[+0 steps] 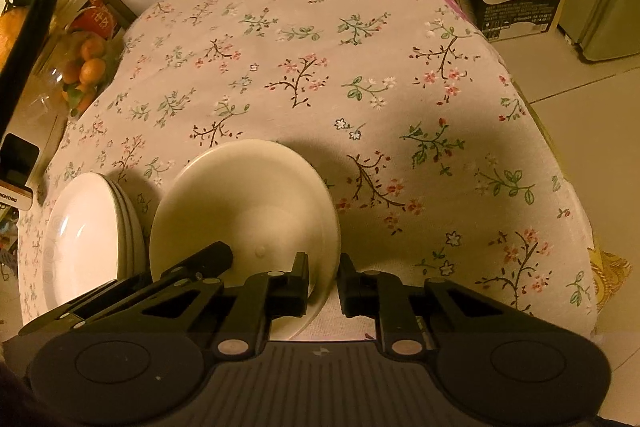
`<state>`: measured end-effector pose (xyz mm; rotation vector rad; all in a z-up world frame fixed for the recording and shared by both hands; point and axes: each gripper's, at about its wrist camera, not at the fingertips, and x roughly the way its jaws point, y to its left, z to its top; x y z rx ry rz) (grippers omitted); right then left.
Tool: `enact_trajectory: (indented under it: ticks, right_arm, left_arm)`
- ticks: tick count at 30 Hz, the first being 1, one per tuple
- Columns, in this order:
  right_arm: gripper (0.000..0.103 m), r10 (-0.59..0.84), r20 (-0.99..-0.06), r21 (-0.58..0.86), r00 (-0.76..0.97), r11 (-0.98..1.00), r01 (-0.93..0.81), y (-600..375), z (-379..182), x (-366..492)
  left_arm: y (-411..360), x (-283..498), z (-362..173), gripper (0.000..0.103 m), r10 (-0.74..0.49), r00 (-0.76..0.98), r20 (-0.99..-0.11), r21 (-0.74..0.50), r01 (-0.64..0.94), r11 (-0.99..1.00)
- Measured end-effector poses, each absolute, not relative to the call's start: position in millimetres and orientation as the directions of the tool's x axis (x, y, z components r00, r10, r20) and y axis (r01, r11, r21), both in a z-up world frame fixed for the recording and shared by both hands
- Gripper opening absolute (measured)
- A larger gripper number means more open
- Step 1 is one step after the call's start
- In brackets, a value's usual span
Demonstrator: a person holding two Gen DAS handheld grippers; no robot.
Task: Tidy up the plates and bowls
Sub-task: 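Lift the bowl stack and carry it over the white plate stack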
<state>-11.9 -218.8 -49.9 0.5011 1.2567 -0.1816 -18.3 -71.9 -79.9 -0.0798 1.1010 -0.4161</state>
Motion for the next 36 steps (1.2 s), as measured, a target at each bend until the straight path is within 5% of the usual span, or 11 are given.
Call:
enact_trajectory:
  ticks: [36]
  right_arm:
    - [0.014,0.122,-0.845,0.291,0.521,0.922,0.256,-166.6,16.4,5.4]
  left_arm:
    - [-13.0,-24.3,-27.4,0.020,-0.308,0.567,-0.764,-0.247,0.183,0.951]
